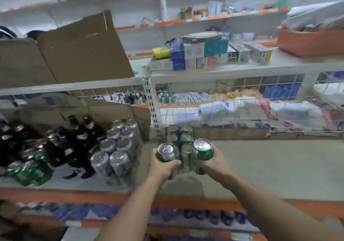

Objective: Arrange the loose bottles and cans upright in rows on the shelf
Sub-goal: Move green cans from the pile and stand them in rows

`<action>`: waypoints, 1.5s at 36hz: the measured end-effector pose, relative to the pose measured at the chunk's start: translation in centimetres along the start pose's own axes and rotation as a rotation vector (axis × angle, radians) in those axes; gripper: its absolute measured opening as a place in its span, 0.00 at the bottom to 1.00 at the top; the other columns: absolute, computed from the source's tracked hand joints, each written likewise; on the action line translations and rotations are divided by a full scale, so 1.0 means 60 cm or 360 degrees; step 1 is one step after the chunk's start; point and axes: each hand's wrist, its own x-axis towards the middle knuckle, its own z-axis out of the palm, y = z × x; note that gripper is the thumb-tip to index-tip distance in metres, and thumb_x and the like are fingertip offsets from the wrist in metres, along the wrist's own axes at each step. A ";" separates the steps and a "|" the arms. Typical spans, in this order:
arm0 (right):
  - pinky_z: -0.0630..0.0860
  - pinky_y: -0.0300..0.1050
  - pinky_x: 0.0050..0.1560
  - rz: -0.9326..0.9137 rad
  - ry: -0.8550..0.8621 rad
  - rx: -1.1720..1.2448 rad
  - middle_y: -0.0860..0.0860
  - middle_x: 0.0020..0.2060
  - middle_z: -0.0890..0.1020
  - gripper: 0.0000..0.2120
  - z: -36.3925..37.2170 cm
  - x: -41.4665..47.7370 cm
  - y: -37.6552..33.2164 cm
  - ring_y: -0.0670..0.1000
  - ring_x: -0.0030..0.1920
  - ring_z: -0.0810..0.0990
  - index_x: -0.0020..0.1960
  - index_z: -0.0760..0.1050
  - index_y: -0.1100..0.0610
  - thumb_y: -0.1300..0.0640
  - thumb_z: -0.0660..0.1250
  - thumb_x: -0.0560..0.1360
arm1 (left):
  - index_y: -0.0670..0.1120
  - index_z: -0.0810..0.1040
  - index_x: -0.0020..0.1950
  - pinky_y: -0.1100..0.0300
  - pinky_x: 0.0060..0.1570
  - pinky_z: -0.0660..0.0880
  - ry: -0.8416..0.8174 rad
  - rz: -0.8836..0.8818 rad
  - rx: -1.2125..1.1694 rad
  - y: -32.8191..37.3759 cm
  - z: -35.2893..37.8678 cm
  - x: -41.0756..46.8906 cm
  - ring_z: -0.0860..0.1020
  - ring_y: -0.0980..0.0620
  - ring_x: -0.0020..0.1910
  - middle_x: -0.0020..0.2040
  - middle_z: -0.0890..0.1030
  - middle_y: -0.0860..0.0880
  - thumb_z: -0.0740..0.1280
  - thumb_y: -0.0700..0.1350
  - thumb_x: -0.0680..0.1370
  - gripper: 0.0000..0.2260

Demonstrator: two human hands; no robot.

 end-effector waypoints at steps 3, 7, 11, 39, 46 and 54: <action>0.79 0.35 0.38 0.0072 0.0038 -0.0067 0.47 0.42 0.88 0.23 0.012 -0.007 0.017 0.44 0.40 0.85 0.53 0.82 0.53 0.63 0.85 0.61 | 0.52 0.71 0.48 0.56 0.46 0.78 0.0002 -0.0057 0.0070 -0.032 -0.010 0.006 0.78 0.53 0.42 0.45 0.80 0.51 0.83 0.43 0.57 0.27; 0.82 0.40 0.42 0.0206 0.0103 -0.0076 0.49 0.44 0.88 0.26 0.025 -0.008 0.058 0.46 0.43 0.86 0.54 0.82 0.54 0.62 0.86 0.59 | 0.53 0.74 0.48 0.68 0.37 0.78 -0.0014 -0.0051 0.0113 -0.074 -0.001 0.017 0.79 0.58 0.41 0.46 0.82 0.52 0.83 0.37 0.64 0.24; 0.81 0.45 0.36 0.0274 0.0117 -0.0083 0.54 0.39 0.87 0.21 0.047 -0.006 0.080 0.50 0.37 0.83 0.50 0.81 0.59 0.64 0.84 0.60 | 0.52 0.77 0.54 0.56 0.54 0.79 -0.0010 -0.0032 0.0139 -0.101 0.015 0.033 0.83 0.53 0.50 0.52 0.85 0.51 0.86 0.49 0.56 0.31; 0.77 0.31 0.40 0.0254 -0.0198 -0.0401 0.56 0.47 0.87 0.18 0.084 0.021 0.092 0.49 0.44 0.83 0.52 0.82 0.58 0.70 0.76 0.65 | 0.48 0.68 0.72 0.59 0.57 0.72 -0.0567 -0.0109 0.0952 -0.142 -0.001 0.072 0.77 0.43 0.63 0.65 0.77 0.44 0.75 0.45 0.74 0.29; 0.77 0.30 0.38 0.0246 -0.0202 -0.0366 0.57 0.46 0.87 0.17 0.088 0.017 0.090 0.43 0.39 0.81 0.51 0.82 0.58 0.72 0.76 0.65 | 0.49 0.71 0.69 0.56 0.54 0.76 -0.0588 -0.0075 0.0931 -0.139 -0.004 0.073 0.78 0.45 0.58 0.61 0.80 0.45 0.76 0.46 0.73 0.26; 0.73 0.28 0.32 0.0242 -0.0149 -0.0262 0.47 0.34 0.82 0.17 0.095 0.015 0.092 0.33 0.29 0.78 0.43 0.79 0.54 0.74 0.75 0.66 | 0.47 0.75 0.63 0.75 0.30 0.66 -0.0676 -0.0052 0.0931 -0.137 -0.014 0.074 0.75 0.50 0.47 0.51 0.79 0.47 0.74 0.41 0.76 0.17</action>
